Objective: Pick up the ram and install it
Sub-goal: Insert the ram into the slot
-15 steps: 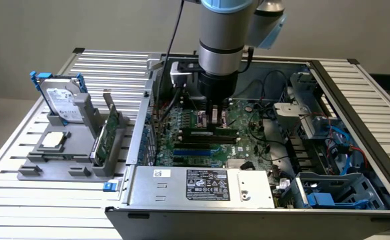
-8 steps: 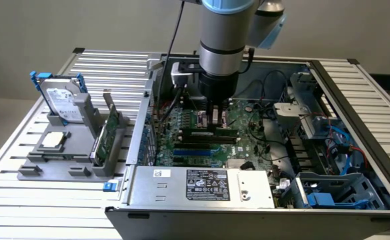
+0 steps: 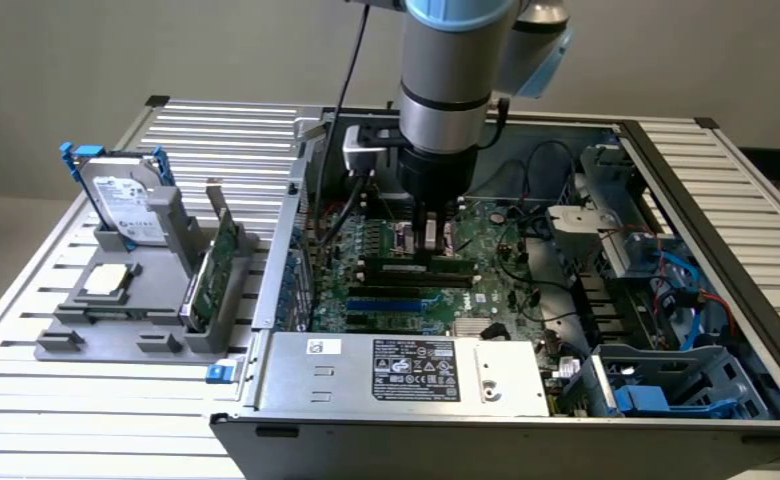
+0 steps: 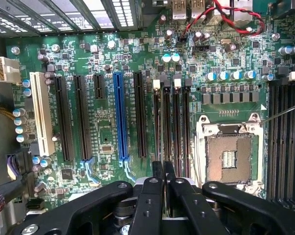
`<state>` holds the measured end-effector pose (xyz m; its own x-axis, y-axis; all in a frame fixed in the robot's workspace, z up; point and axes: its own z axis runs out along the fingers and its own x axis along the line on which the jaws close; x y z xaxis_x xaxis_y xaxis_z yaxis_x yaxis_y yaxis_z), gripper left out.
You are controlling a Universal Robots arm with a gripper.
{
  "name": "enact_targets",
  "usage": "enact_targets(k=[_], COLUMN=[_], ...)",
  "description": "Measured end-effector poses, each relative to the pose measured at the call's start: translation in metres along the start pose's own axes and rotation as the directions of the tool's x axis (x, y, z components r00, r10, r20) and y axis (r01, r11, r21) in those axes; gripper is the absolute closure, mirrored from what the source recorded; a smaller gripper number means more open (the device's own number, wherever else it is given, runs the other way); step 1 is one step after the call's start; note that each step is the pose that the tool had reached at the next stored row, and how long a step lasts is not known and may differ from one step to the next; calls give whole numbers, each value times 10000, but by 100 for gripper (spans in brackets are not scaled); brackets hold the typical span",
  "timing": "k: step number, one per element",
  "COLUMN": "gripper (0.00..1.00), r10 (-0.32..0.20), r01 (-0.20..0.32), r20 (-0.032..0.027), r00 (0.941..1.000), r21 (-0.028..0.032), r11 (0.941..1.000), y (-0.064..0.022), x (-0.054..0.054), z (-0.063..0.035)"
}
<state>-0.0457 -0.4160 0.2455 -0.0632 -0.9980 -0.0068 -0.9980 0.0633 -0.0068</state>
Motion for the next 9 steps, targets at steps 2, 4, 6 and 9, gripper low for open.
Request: enact_targets(k=[2,4,6,9], gripper=[87,87,87,87], r10=[0,-1,-2,-6], r01=[0,1,2,6], r20=[-2,-2,-4,-5], r00=[10000,10000,10000,10000], r21=[-15,-27,-41,-73], r11=[10000,10000,10000,10000], y=[-3,-8,-14,-20], x=[0,0,0,-1], z=[10,18,26,32])
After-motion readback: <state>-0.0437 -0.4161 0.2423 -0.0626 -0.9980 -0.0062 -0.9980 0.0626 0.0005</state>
